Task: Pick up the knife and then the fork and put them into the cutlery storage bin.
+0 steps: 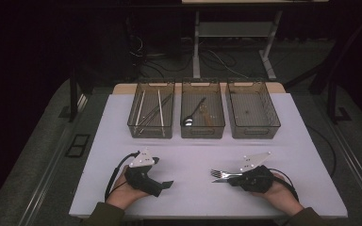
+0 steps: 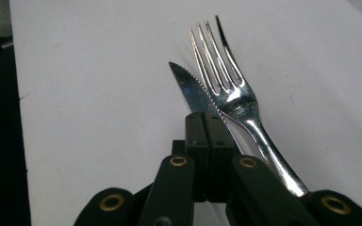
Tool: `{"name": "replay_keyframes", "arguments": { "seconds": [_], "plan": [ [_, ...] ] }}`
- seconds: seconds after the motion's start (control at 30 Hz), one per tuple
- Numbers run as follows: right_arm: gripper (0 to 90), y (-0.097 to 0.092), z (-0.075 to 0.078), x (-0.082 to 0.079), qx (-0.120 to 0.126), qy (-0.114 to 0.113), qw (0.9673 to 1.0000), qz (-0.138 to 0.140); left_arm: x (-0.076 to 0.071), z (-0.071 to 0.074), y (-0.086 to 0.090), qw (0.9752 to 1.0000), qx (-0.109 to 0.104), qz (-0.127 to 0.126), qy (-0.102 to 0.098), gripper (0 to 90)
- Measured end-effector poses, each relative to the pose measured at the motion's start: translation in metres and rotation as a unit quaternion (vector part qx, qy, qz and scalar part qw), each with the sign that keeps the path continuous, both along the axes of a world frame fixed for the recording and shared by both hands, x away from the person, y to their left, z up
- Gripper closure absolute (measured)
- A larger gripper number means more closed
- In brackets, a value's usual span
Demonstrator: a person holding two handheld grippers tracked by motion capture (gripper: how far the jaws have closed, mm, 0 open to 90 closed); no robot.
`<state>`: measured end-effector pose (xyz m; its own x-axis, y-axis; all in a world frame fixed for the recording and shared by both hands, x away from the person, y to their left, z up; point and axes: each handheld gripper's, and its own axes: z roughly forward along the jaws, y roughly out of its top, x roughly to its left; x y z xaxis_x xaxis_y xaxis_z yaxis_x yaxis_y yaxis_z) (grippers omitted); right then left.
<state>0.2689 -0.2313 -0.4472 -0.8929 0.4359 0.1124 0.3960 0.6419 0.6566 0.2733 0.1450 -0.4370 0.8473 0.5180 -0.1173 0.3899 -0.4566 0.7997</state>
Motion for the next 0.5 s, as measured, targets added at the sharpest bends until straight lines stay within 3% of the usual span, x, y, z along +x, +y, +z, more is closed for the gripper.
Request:
{"name": "replay_keyframes", "arguments": {
  "seconds": [0.5],
  "plan": [
    [89.8, 0.009, 0.0, 0.023, -0.002, -0.008, 0.9998, -0.016, -0.001, 0.0, 0.0, 1.0, 0.006, -0.003, -0.004, 0.1]
  ]
}}
